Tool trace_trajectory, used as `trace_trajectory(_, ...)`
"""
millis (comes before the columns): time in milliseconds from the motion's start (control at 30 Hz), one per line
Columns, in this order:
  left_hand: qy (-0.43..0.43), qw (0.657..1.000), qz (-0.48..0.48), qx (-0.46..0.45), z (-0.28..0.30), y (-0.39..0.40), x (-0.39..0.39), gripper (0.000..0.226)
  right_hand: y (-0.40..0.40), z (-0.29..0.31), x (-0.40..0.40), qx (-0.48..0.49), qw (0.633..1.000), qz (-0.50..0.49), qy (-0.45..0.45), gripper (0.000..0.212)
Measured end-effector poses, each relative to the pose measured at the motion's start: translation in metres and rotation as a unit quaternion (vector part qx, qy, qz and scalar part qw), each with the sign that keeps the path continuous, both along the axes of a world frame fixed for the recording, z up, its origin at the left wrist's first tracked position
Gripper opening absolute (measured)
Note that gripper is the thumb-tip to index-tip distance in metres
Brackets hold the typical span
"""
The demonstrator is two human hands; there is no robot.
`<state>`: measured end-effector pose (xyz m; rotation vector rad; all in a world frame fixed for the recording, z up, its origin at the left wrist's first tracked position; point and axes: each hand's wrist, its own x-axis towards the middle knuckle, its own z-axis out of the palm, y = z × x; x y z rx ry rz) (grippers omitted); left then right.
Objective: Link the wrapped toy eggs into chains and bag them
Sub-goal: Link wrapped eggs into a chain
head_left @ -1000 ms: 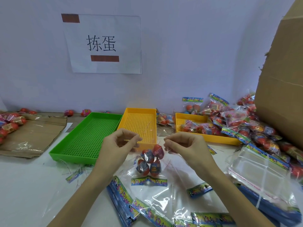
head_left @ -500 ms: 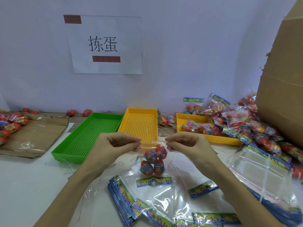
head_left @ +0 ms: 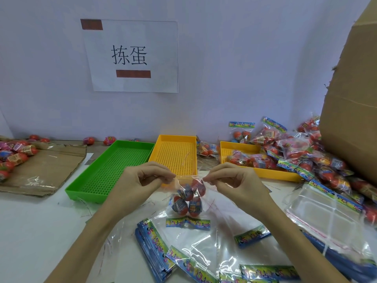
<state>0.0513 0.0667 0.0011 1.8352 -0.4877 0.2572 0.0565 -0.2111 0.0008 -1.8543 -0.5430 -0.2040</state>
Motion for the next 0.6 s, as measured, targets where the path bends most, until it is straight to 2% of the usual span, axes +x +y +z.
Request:
trace_trajectory(133,0.024,0.999,0.007,-0.045,0.0007,-0.0040,-0.0012,0.009,0.0006,0.0002,-0.0008,-0.024,0.999,0.003,-0.031,0.035)
trace_trajectory(267,0.049,0.996,0.027,-0.075,-0.0035,-0.0099,0.0010,0.022,0.0018,0.0016,-0.0018,-0.034,0.999,-0.001,-0.039,0.039)
trace_trajectory(433,0.090,0.989,0.024,-0.112,-0.0057,-0.0060,0.0046,0.019,0.0030,0.0045,-0.0037,-0.024,0.998,-0.006,-0.050,0.042)
trace_trajectory(500,0.096,0.991,0.014,-0.092,-0.0039,-0.0041,0.0038,0.022,0.0046,0.0058,-0.0053,-0.026,0.998,-0.008,-0.053,0.041)
trace_trajectory(600,0.053,0.999,0.002,-0.003,-0.0009,-0.0017,0.0012,0.029,0.0079,0.0081,-0.0072,-0.017,0.998,-0.001,-0.053,0.041)
